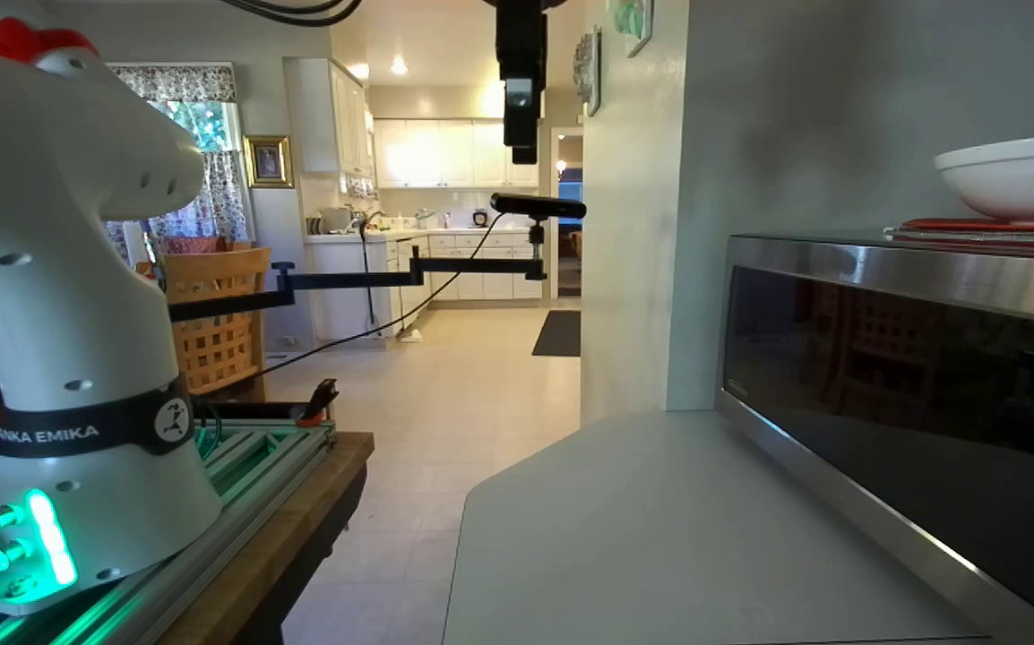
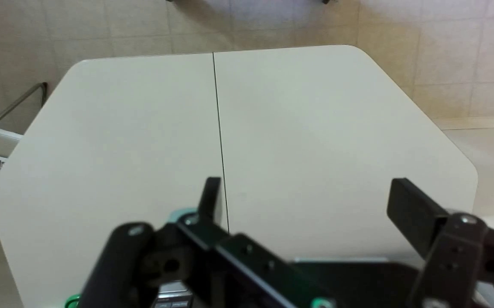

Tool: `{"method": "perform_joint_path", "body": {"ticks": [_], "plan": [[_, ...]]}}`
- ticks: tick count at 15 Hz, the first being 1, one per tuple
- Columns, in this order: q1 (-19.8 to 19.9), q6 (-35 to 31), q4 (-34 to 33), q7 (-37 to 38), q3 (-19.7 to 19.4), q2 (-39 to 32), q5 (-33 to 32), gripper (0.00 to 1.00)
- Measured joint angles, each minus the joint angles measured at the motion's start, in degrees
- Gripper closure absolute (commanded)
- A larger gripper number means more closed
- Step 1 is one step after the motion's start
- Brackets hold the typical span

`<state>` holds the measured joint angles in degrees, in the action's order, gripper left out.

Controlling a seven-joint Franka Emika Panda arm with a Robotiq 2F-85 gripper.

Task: Remove the brown object from the top of the microwave and place it on the countertop.

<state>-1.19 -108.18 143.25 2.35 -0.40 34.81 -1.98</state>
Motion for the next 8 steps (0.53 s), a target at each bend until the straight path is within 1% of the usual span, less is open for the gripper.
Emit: {"method": "perform_joint_path", "body": {"ticks": [3, 8], "plan": [[0.5, -1.4, -0.7, -0.3, -0.2, -0.5, -0.5, 0.00], [1.8, -6.4, -3.0, -1.8, -1.3, -1.5, -0.6, 0.00]]}}
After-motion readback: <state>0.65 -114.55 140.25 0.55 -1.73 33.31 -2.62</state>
